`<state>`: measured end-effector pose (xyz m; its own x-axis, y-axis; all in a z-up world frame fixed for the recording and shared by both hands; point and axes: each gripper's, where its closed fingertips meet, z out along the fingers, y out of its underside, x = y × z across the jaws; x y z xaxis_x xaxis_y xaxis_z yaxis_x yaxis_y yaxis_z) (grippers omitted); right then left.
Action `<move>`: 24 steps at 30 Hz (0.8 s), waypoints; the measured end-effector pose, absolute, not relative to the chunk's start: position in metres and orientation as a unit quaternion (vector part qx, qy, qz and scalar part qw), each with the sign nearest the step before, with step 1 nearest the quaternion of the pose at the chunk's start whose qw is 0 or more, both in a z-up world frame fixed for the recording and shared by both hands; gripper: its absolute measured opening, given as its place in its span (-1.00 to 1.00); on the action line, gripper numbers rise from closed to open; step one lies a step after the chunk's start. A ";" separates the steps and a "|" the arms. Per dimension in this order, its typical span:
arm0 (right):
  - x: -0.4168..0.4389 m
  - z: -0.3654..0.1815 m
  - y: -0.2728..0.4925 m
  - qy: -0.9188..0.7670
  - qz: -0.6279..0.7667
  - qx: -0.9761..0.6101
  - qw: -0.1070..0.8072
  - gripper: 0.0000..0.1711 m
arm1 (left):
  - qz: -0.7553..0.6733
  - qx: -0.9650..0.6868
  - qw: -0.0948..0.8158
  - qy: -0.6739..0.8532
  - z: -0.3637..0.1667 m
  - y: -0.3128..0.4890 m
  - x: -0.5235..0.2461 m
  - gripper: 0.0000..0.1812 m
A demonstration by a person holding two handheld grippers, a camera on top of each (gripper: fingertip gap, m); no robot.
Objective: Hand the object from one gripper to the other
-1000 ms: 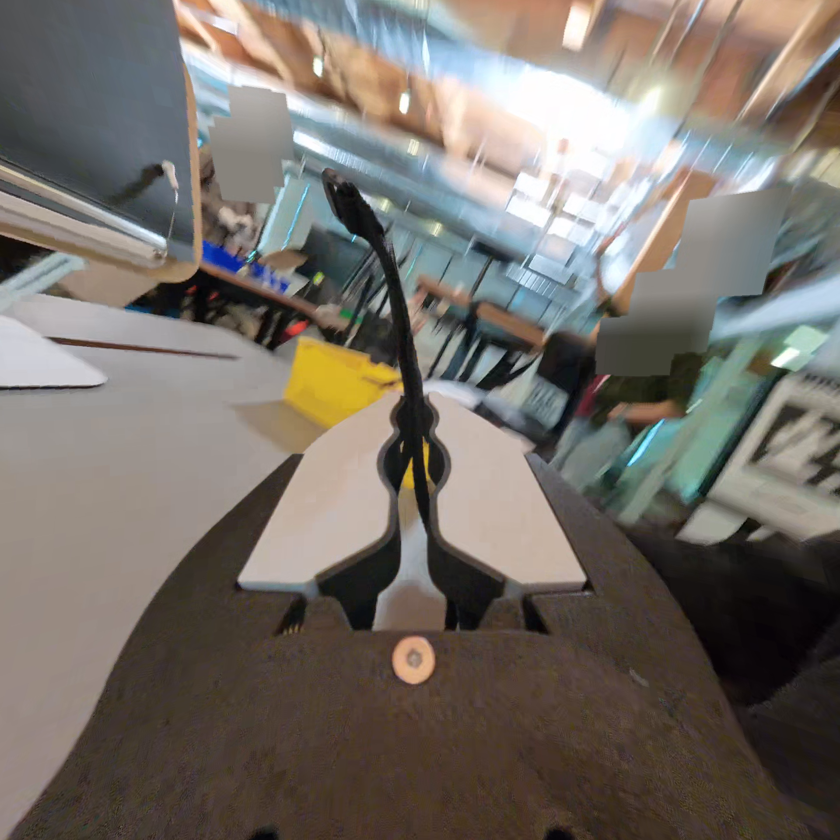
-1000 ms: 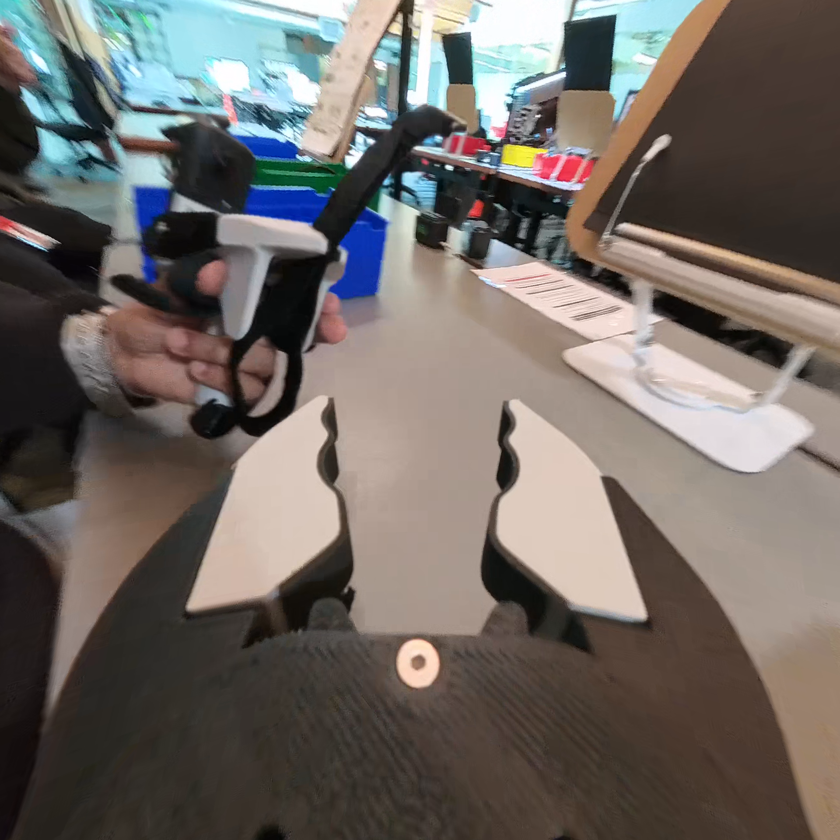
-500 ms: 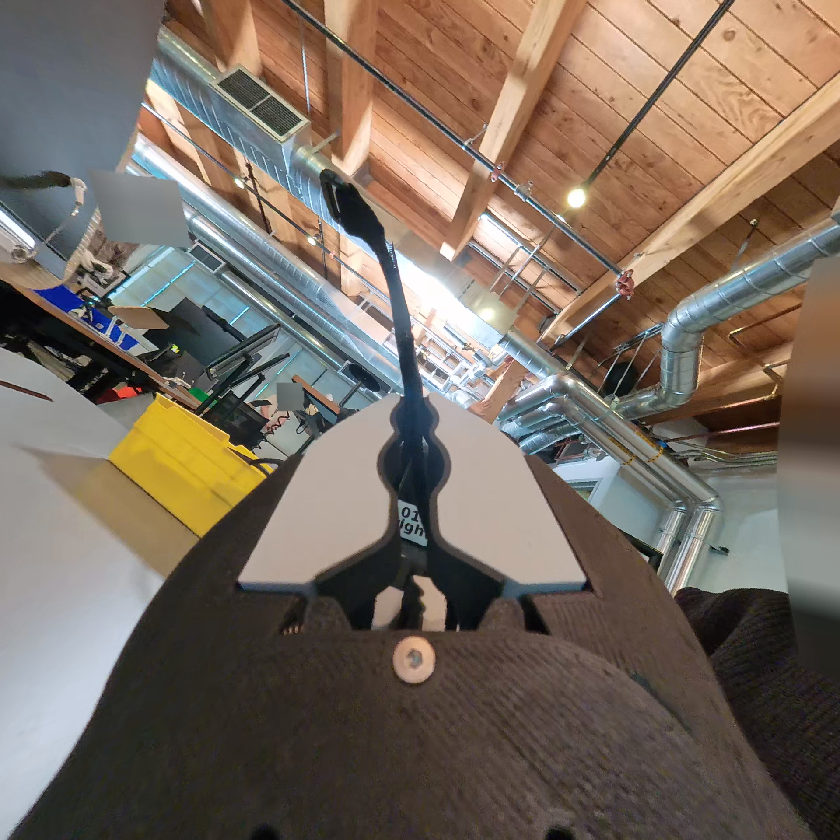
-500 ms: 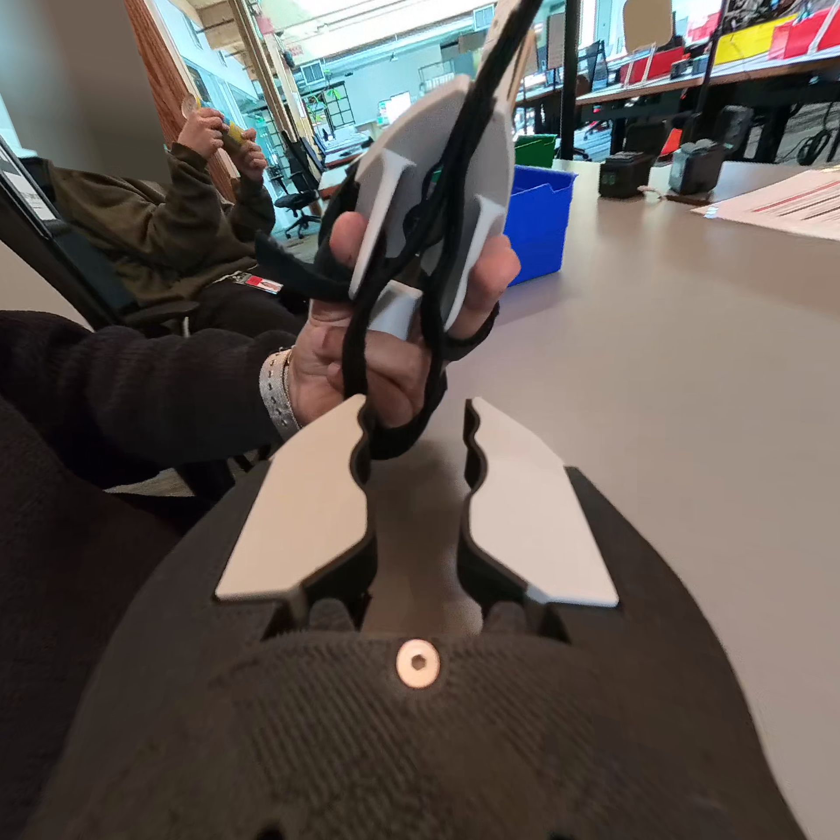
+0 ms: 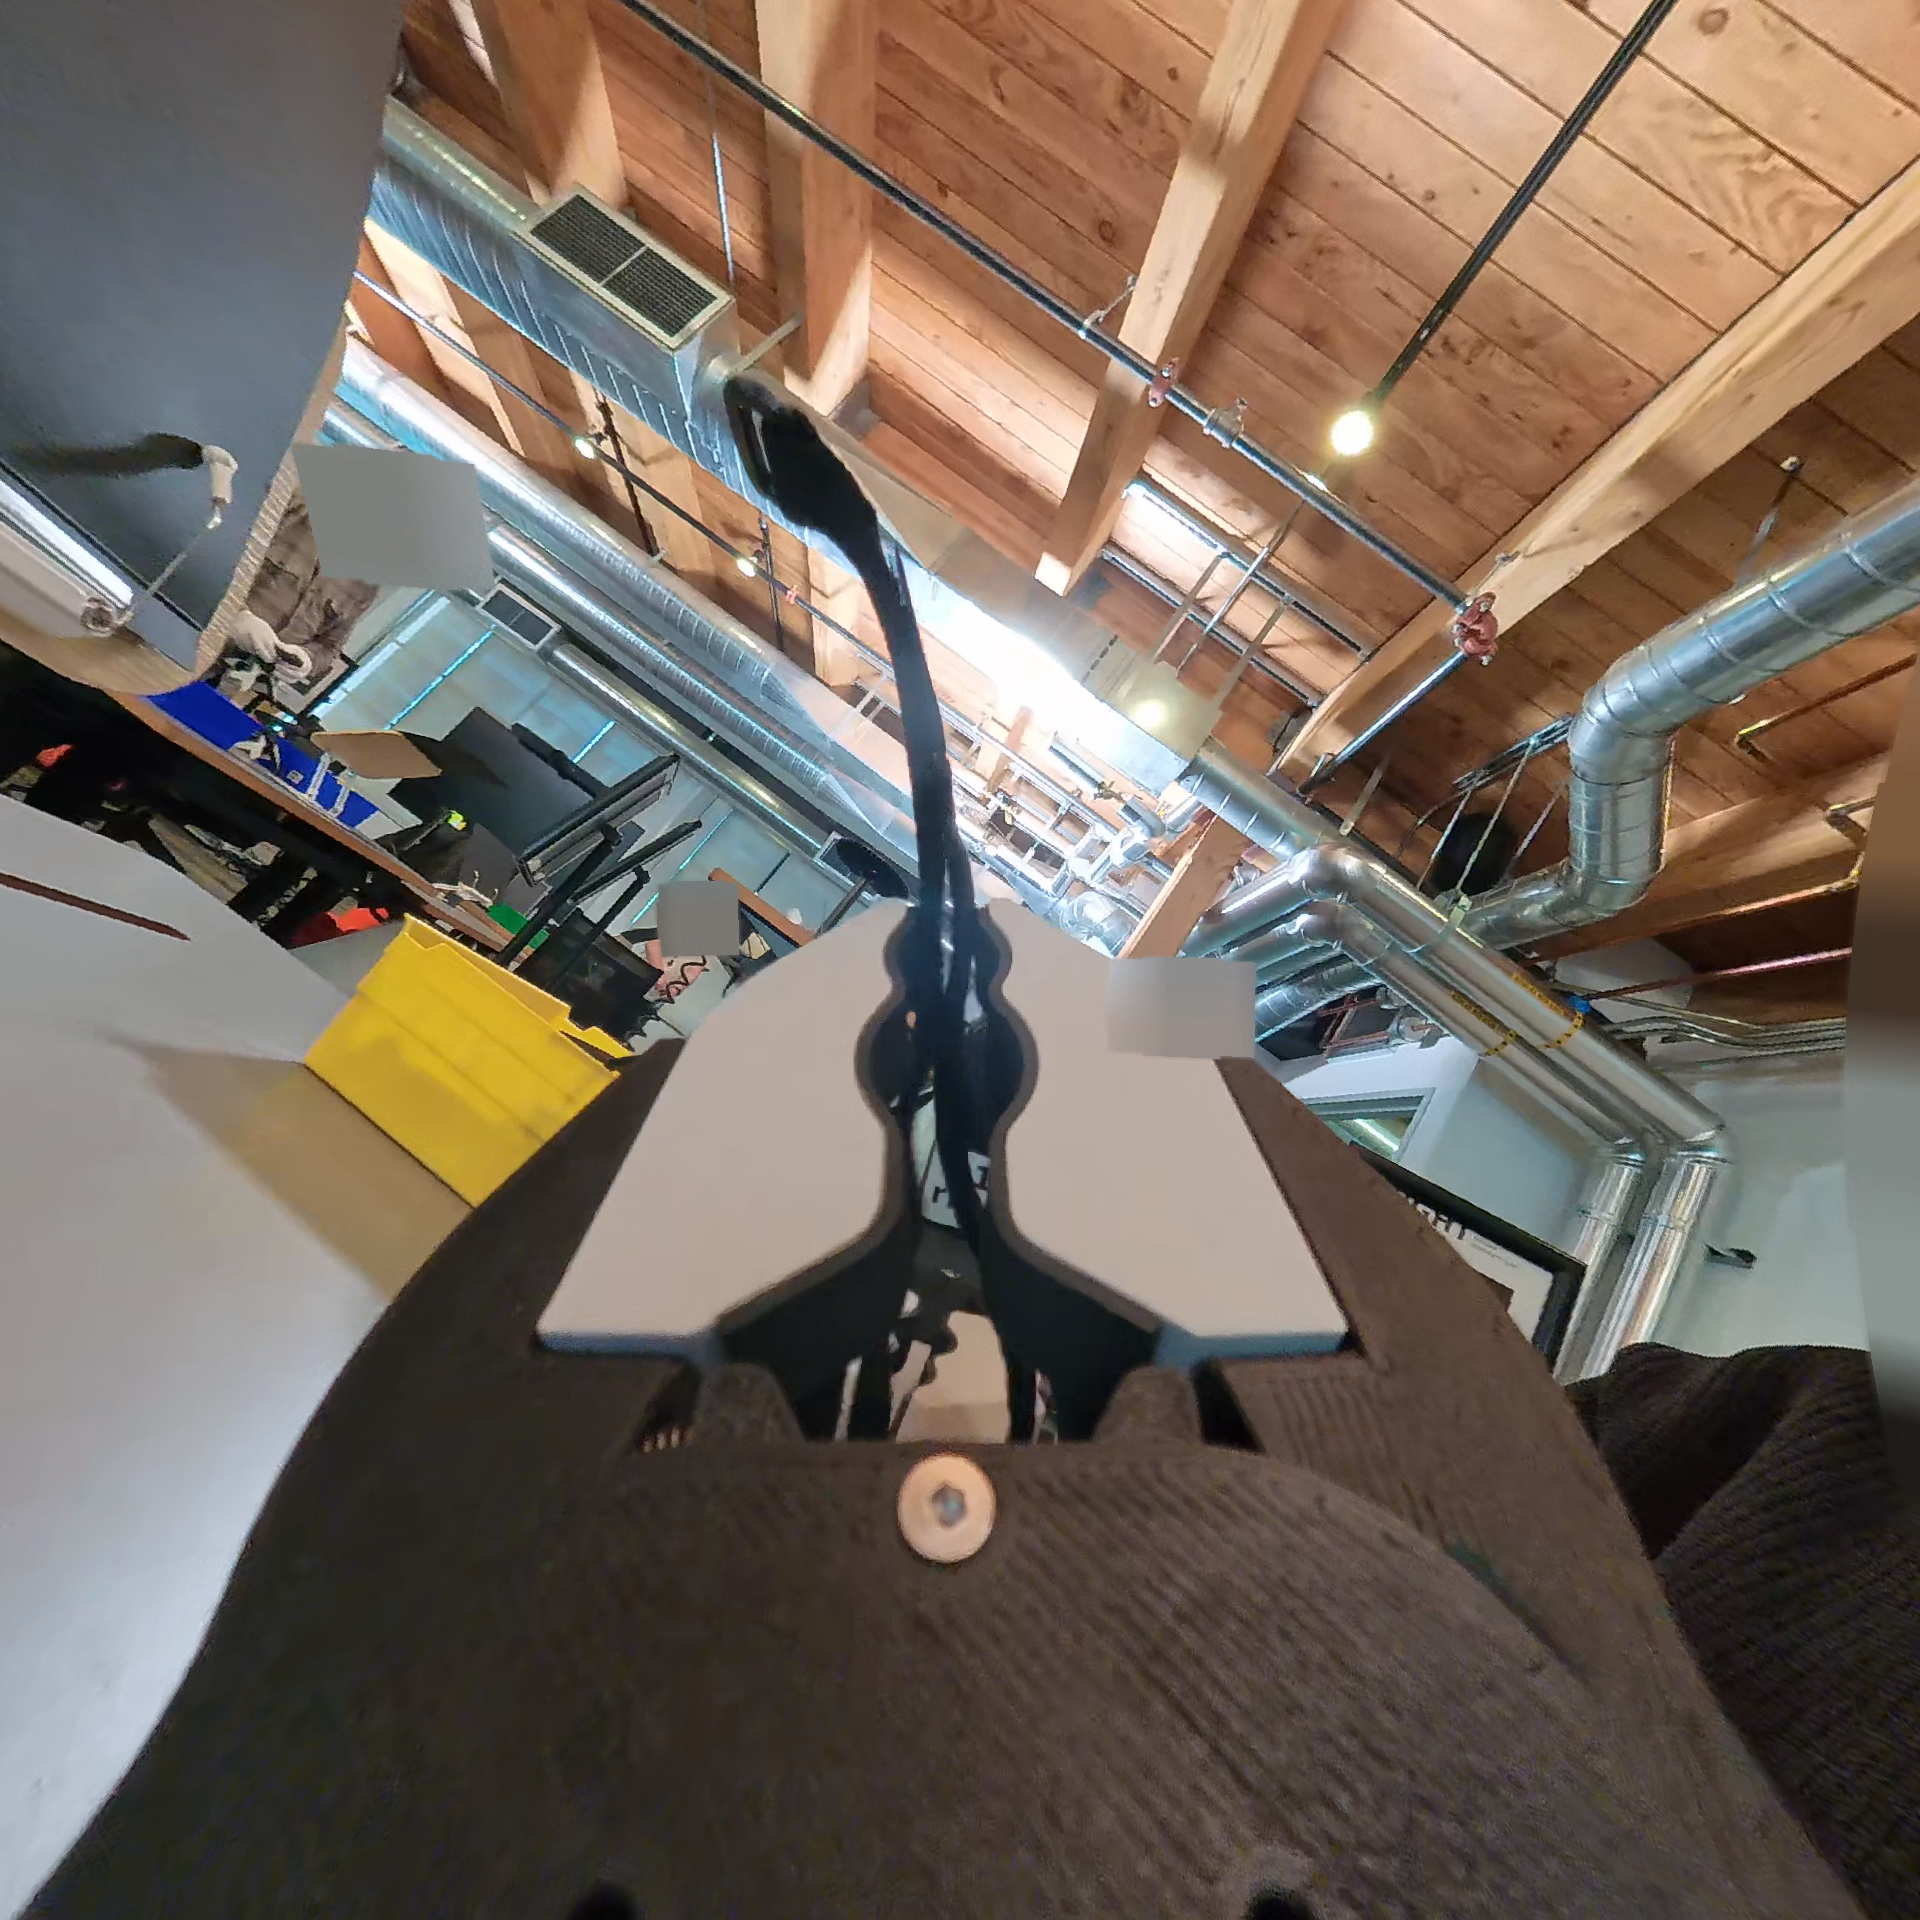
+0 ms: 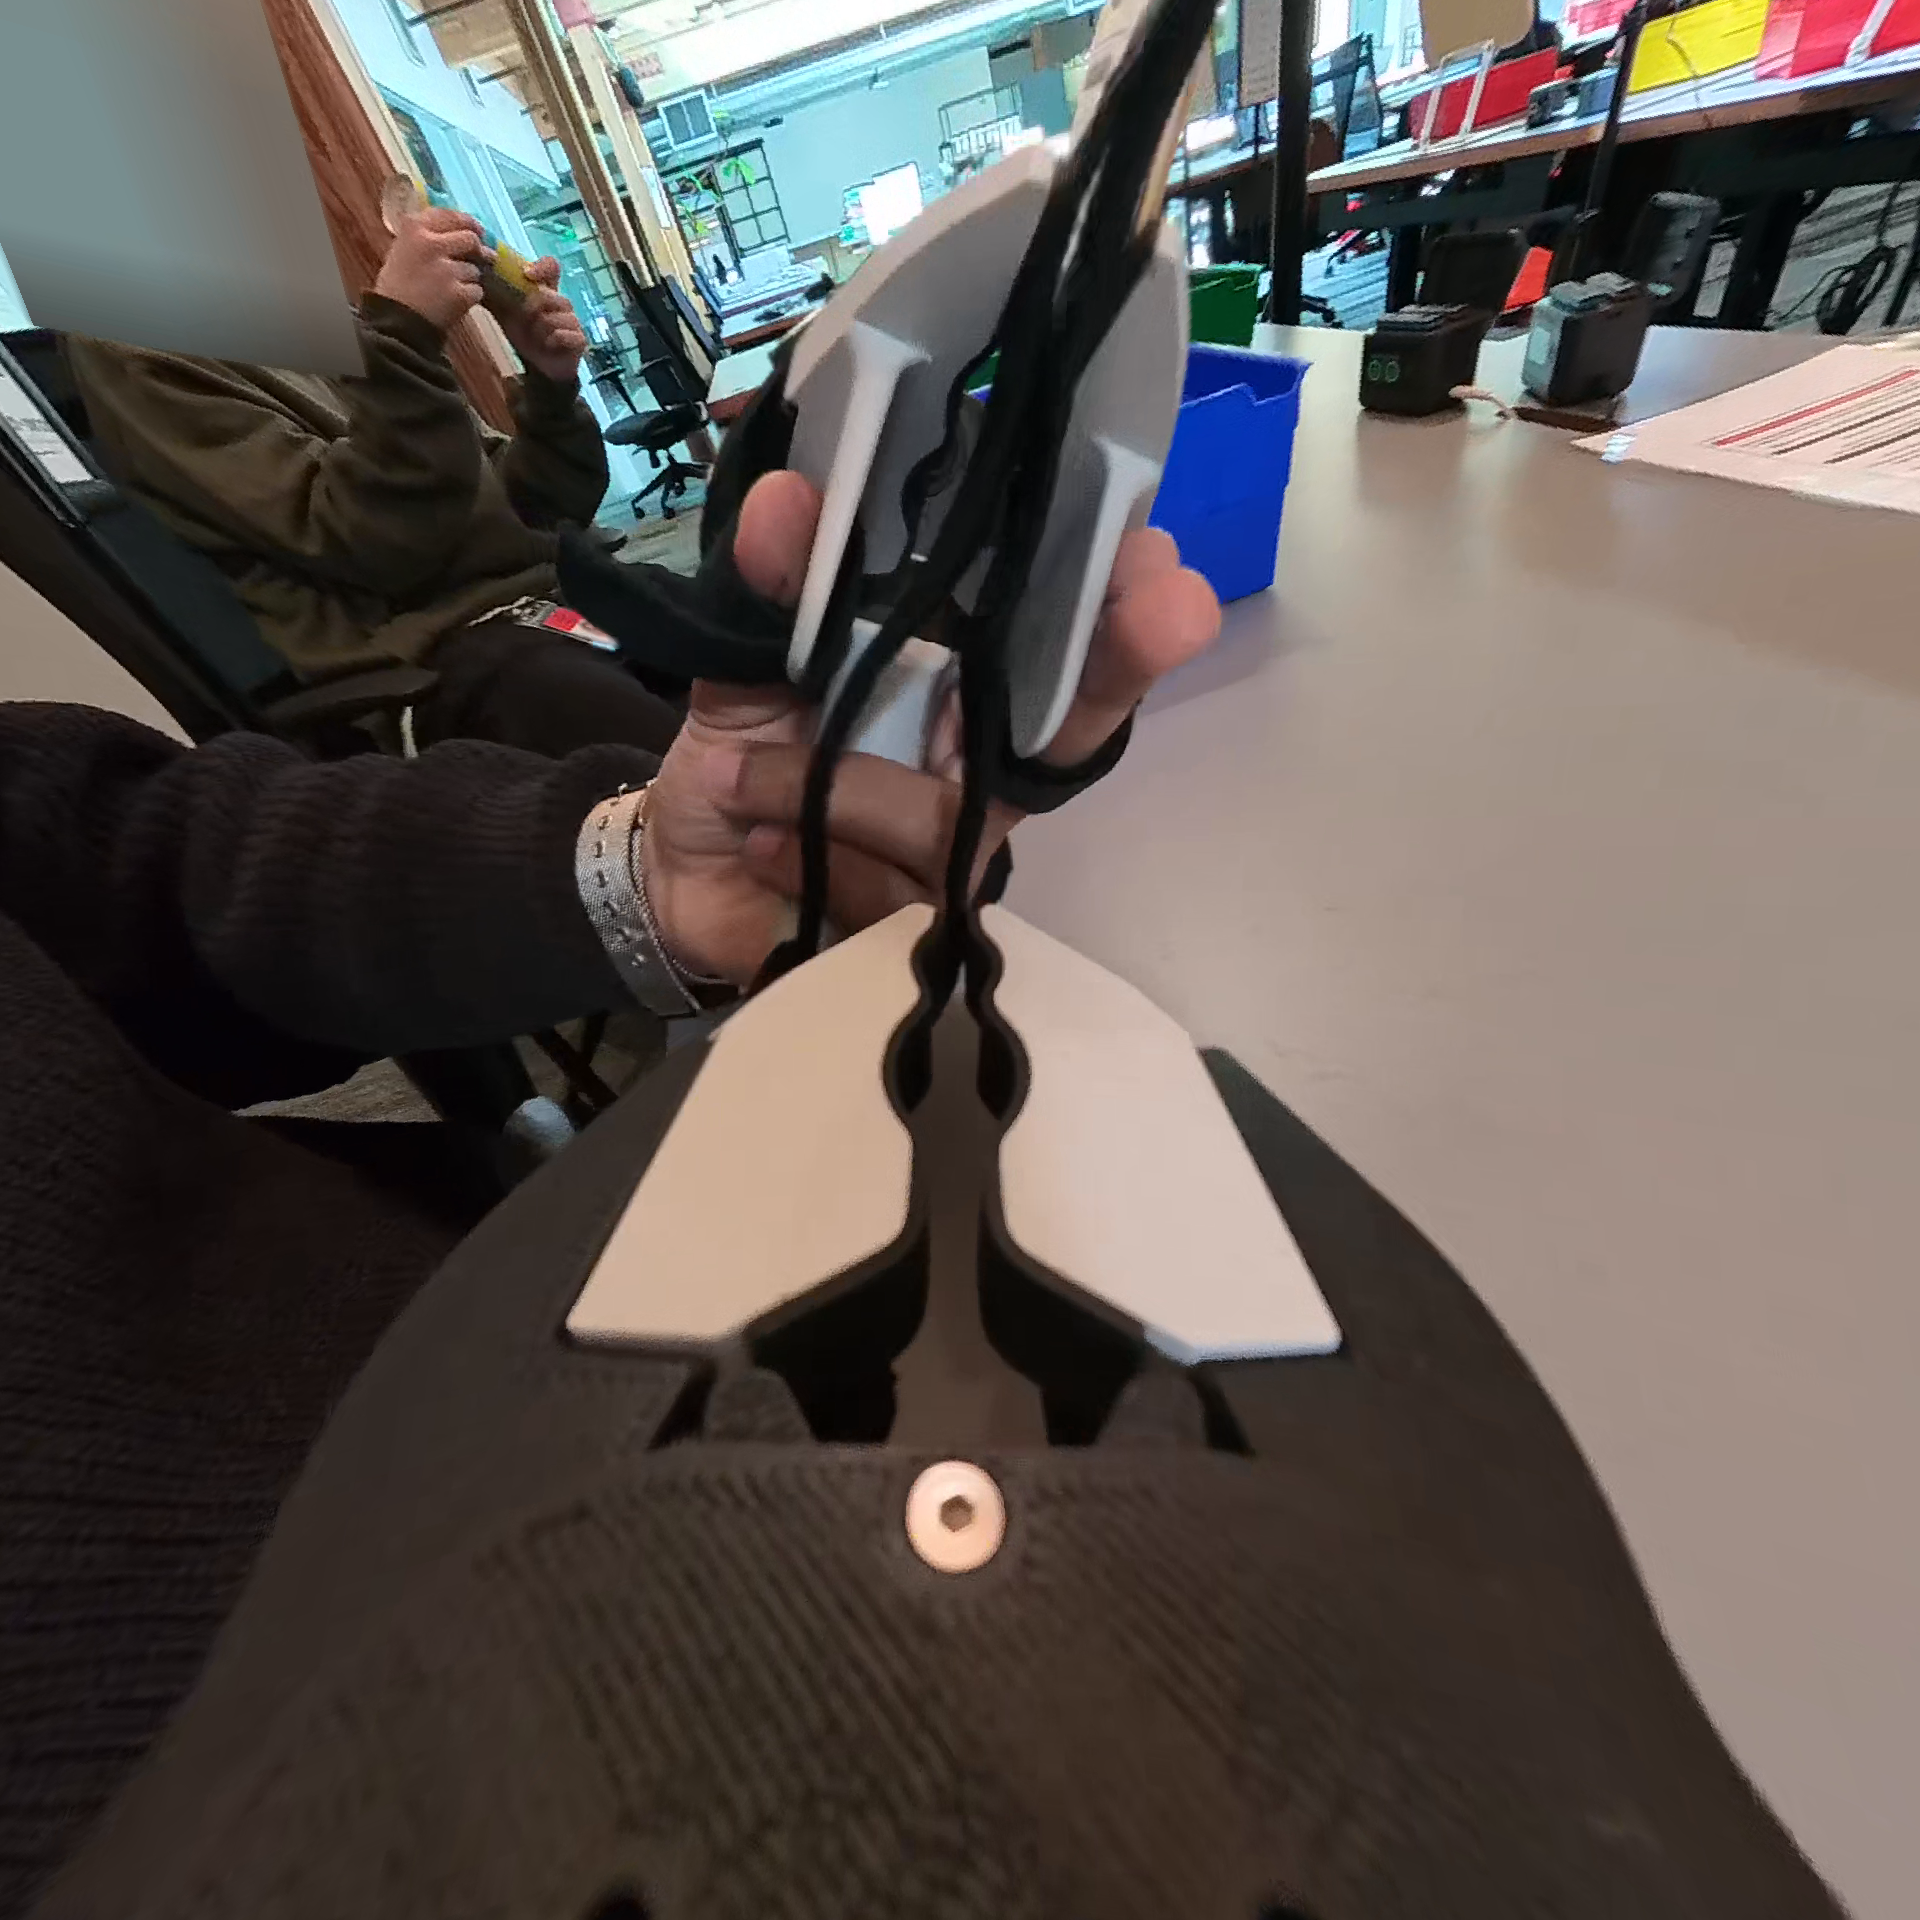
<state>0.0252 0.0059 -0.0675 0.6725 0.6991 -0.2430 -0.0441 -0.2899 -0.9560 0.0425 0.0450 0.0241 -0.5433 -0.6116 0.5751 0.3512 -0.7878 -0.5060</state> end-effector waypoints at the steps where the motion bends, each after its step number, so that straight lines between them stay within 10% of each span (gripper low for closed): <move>1: 0.028 -0.065 0.006 -0.221 0.335 -0.727 0.557 -0.97 | -0.859 -0.393 0.281 0.167 0.023 0.047 0.043 -0.86; 9: 0.067 -0.034 0.008 -0.145 0.391 -0.677 0.606 -0.97 | -0.823 -0.448 0.302 0.177 0.009 0.060 0.052 -0.34; 24: 0.103 -0.005 -0.007 -0.123 0.494 -0.602 0.615 -0.97 | -0.701 -0.509 0.402 0.298 -0.015 0.059 0.069 -0.18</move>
<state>0.1031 -0.0072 -0.0048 0.4809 0.7560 -0.4441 -0.4600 -0.2137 -0.8618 0.0686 0.0593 -0.0148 -0.1599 -0.8664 0.4730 0.2598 -0.4992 -0.8266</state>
